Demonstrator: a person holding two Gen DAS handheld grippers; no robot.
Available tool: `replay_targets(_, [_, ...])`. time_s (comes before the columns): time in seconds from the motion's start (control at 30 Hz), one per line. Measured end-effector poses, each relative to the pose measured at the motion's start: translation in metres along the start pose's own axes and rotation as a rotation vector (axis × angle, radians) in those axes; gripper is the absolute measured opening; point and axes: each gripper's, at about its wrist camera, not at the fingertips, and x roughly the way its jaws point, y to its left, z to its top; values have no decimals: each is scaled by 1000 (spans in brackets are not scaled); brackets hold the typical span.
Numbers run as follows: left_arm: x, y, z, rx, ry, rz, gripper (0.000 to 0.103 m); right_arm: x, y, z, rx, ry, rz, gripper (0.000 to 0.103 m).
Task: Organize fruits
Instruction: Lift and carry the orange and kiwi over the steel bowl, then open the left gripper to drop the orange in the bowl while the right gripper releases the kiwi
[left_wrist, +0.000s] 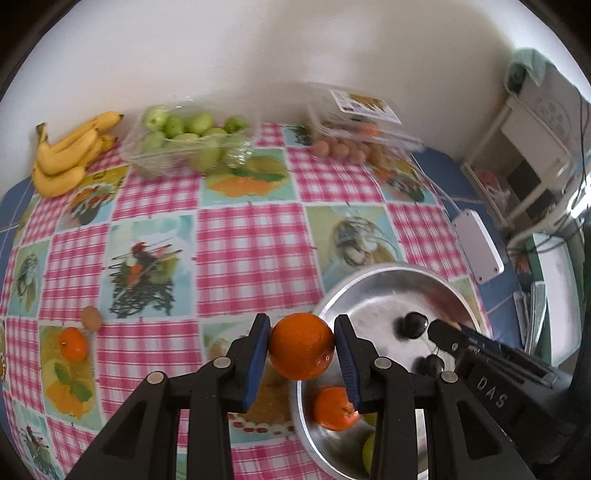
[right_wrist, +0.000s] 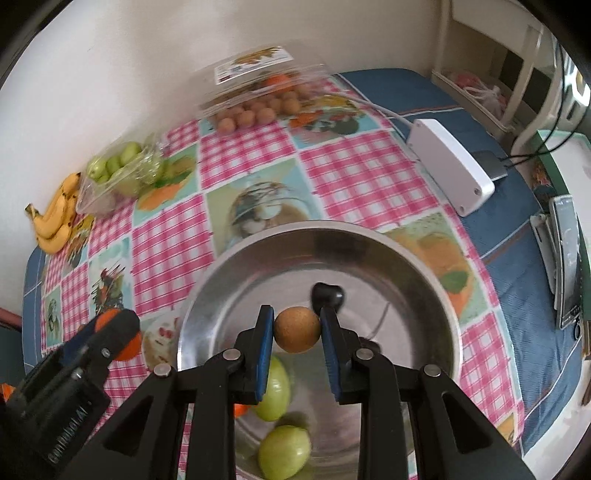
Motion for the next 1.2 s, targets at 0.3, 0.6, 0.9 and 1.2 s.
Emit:
replay_targets(0.3, [14, -24, -8, 65, 22, 6, 38, 2, -24, 1, 46, 16, -29, 27])
replay_targets(0.6, [28, -31, -14, 91, 59, 22, 39, 12, -21, -4, 4, 72, -46, 27])
replay_targets(0.9, [35, -30, -16, 96, 80, 31, 39, 21, -16, -12, -20, 118, -64, 27])
replay_targets(1.2, [40, -30, -17, 99, 97, 36, 39, 26, -15, -13, -24, 138, -75, 27])
